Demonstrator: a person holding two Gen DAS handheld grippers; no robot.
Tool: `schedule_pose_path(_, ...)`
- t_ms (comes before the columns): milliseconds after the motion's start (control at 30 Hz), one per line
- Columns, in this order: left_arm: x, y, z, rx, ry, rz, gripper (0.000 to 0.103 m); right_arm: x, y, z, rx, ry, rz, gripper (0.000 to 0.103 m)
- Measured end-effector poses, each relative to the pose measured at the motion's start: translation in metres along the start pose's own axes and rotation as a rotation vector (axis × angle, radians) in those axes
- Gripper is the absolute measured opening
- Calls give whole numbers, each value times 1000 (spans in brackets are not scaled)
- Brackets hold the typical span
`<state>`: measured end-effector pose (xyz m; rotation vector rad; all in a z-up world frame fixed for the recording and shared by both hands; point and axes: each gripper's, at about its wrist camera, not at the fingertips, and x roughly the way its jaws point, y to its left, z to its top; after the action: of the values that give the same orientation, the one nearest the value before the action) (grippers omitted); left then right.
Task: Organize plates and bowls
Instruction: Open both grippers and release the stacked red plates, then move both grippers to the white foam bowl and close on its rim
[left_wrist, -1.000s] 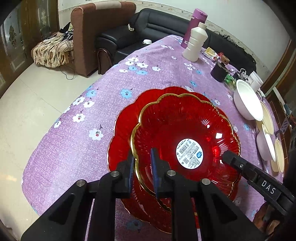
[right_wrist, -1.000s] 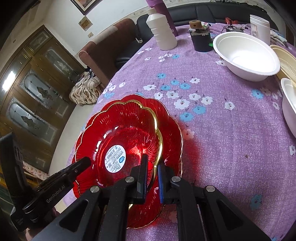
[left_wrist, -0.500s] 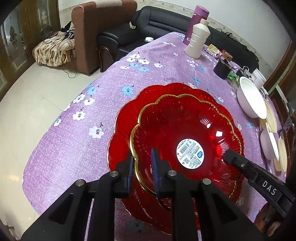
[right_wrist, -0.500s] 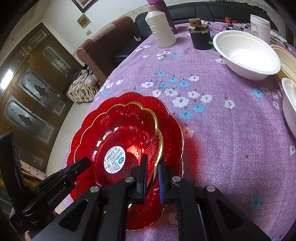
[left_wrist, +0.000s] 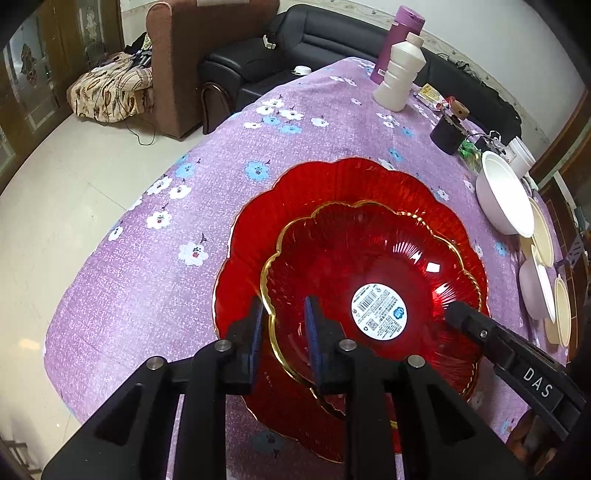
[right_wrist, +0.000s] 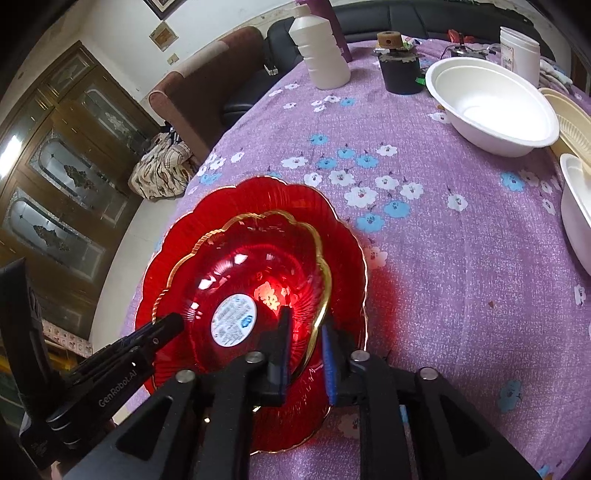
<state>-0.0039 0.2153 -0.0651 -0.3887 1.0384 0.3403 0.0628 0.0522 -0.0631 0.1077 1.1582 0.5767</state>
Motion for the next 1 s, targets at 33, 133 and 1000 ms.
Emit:
schedule_pose_path(33,-1,0,0,-1,0,1,19,-2,1,0,-1,-1,2,21)
schedule_pose_path(133,-6,1,0,-14,0,-15,24,-10,3,0,-8,-17,6,30)
schedule_pose_path(1000,-39,-156,-10,239,-59,-210,65,-127,-161,-31,323,-241,55,55)
